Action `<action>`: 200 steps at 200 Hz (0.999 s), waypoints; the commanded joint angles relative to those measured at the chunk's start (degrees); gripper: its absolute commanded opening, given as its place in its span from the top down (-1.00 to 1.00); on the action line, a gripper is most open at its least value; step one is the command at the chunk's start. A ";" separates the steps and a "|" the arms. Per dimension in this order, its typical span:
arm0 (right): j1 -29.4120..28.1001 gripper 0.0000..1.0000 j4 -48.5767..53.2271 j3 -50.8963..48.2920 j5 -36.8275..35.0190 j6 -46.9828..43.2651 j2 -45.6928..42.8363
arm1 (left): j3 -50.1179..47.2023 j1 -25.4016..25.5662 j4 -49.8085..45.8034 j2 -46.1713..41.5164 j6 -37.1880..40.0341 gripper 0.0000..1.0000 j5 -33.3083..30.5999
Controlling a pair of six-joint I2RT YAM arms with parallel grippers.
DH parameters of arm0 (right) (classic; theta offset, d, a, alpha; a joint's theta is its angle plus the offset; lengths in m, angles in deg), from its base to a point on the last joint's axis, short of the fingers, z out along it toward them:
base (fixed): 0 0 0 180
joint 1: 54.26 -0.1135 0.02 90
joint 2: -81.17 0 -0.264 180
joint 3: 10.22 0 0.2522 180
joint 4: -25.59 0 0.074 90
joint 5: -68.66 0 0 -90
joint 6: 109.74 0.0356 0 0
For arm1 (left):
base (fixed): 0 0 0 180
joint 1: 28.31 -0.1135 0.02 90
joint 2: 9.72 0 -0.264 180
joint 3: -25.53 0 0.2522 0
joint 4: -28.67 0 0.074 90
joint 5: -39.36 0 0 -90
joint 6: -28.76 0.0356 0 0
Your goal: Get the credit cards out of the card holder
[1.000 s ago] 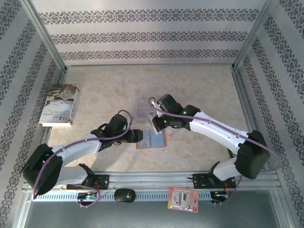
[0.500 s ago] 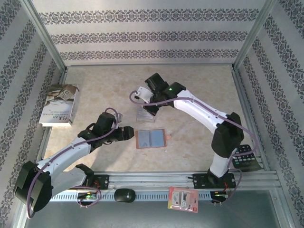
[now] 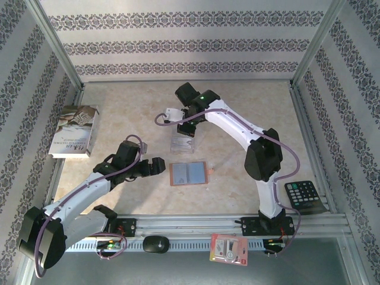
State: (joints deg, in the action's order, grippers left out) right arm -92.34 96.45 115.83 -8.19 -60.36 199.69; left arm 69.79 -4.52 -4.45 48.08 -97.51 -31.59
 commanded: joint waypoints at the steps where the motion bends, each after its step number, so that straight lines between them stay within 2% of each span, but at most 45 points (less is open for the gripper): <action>1: 0.16 1.00 4.00 3.42 0.67 -4.65 2.11 | 1.39 -1.26 -1.55 0.17 0.29 -0.99 -0.20; 93: 0.83 1.00 5.21 7.74 2.52 -7.06 8.56 | 1.80 -3.06 -2.35 2.26 0.63 -0.99 -0.35; 200: 0.72 1.00 5.08 6.89 4.16 -5.55 10.99 | 1.23 -3.94 -1.25 3.24 0.83 -0.99 0.21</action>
State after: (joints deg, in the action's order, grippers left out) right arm -92.23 100.45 121.88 -5.37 -66.42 209.08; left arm 70.08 -7.45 -5.08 51.36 -97.47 -31.55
